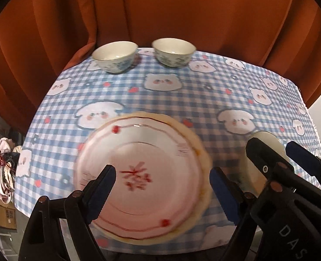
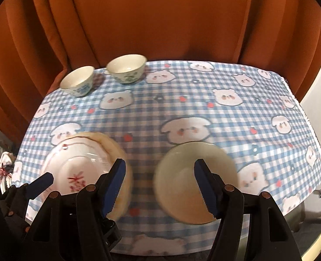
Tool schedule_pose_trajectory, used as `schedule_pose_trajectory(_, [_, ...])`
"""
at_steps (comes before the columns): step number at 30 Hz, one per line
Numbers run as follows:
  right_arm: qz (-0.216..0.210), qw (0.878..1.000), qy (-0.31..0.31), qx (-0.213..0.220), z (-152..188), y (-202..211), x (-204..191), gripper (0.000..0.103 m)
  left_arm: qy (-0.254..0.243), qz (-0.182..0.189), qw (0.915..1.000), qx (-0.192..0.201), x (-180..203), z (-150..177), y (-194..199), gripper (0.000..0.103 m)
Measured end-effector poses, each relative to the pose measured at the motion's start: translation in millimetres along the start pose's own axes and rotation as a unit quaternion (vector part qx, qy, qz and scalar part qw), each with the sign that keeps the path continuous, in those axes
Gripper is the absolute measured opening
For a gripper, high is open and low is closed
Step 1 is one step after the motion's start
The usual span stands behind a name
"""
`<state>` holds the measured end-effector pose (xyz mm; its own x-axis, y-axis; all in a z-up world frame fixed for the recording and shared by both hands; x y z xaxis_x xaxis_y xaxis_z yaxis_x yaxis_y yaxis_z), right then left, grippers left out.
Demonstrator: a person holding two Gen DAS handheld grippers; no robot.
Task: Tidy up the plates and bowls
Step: 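Move both grippers to another cream bowl and close on its rim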
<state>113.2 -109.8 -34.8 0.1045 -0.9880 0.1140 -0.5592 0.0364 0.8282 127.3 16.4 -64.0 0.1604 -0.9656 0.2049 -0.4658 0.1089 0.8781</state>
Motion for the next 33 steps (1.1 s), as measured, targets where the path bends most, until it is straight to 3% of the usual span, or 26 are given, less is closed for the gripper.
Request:
schedule_pose_trajectory(9, [-0.007, 1.0, -0.003, 0.004, -39.9, -16.0, -66.4, 0.069, -0.032, -0.031, 0.9981, 0.043, -57.4, -48.8, -2.1, 0.087])
schedule_pose_trajectory(15, [-0.009, 1.0, -0.006, 0.005, -77.6, -35.2, -83.8, 0.069, -0.022, -0.031, 0.998, 0.051, -72.3, -94.8, -17.2, 0.087])
schedule_pose_trajectory(27, [-0.026, 0.999, 0.006, 0.031, -182.6, -98.8, -97.7, 0.069, 0.0, -0.063, 0.9939, 0.091, -79.5, -200.8, -62.5, 0.064])
schedule_pose_trajectory(33, [-0.021, 0.999, 0.005, 0.027, -220.1, -146.4, -102.4, 0.063, 0.035, -0.074, 0.9943, 0.069, -88.1, -229.1, -108.8, 0.052])
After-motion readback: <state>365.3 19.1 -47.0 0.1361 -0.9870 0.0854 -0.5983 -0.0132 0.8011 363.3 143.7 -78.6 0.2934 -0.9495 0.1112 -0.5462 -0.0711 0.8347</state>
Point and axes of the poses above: each gripper's, at about its wrist camera, not at the fingertips, and y roughly against the way its jaws point, x to its right, z to its underside, the point moved 6 cm from there along -y, roughly the way its jaws point, and after that the axes turned 15 degrees about y, right-handed, at the moved point
